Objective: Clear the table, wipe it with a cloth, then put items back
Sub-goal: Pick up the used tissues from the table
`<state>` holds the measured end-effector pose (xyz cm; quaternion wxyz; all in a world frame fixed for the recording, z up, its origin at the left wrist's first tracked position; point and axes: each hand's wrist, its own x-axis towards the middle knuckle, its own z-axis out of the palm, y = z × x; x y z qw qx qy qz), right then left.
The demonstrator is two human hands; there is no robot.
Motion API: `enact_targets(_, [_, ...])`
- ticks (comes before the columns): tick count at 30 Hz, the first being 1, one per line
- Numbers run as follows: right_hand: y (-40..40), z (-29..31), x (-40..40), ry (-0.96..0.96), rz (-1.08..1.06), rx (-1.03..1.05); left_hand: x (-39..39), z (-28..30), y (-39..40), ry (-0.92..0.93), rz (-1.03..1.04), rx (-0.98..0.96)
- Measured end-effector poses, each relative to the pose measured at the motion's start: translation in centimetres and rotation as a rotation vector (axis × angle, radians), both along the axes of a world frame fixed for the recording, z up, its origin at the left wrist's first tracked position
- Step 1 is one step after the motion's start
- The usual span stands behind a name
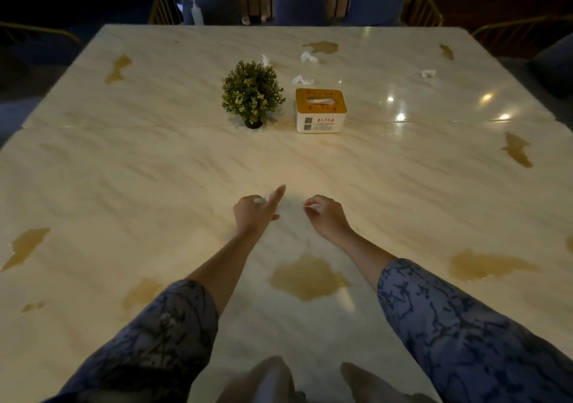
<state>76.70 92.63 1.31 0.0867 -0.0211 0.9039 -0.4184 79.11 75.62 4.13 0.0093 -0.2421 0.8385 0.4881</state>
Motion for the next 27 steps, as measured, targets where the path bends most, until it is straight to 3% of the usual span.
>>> enact_targets(4, [0.7,0.9,0.4,0.045,-0.002,-0.010,-0.3,1.2,0.8,-0.008,0.002,-0.150])
enact_targets(11, [6.1,2.1,-0.4,0.154,0.077,0.084,-0.6,2.6,6.6,0.105,-0.003,0.166])
enact_targets(14, [10.4,1.7,-1.4,0.213,0.106,0.122,-1.3,1.3,10.0,0.151,-0.037,0.122])
enact_targets(23, [25.9,2.2,-2.9,0.033,0.030,-0.046,-2.9,0.3,25.3,0.098,-0.040,0.137])
enact_targets(27, [31.8,3.5,-3.7,0.031,0.087,0.031,-3.6,0.9,31.0,0.085,-0.019,0.037])
